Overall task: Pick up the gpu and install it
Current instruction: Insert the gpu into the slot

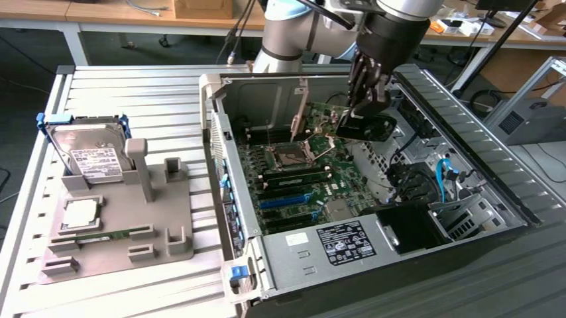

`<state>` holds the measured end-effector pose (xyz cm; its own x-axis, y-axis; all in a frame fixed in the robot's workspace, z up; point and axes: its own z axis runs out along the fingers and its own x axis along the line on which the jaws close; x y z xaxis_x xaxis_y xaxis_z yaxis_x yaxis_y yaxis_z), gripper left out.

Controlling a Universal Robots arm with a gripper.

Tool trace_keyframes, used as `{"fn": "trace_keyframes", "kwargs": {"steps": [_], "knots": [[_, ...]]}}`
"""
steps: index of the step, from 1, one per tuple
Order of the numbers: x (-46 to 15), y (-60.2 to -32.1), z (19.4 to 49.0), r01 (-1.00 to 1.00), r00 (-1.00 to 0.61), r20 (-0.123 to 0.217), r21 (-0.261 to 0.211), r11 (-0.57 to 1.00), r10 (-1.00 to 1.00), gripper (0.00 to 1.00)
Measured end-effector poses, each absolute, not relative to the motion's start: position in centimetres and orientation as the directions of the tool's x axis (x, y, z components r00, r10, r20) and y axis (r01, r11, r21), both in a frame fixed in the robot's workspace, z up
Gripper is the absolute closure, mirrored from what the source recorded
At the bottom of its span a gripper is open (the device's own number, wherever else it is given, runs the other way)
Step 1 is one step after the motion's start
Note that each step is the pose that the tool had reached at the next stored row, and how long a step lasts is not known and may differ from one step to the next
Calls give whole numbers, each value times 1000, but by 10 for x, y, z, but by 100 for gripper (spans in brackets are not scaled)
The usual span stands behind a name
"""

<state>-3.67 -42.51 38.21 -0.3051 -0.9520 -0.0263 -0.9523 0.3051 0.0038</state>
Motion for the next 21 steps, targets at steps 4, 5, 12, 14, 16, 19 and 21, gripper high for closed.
{"fn": "trace_keyframes", "kwargs": {"steps": [4, 5, 12, 14, 16, 19, 21], "knots": [[-37, -425, 382, -960, -282, -26, 4, 282, -959, 73], [-37, -425, 382, -961, -276, -26, 4, 276, -961, 73], [-37, -425, 382, -971, -238, -26, 4, 238, -971, 73], [-37, -425, 382, -974, -227, -26, 4, 227, -974, 73], [-37, -425, 382, -977, -215, -26, 4, 215, -976, 73], [-37, -425, 382, -981, -192, -26, 4, 192, -981, 73], [-37, -425, 382, -984, -180, -26, 4, 180, -983, 73]]}}
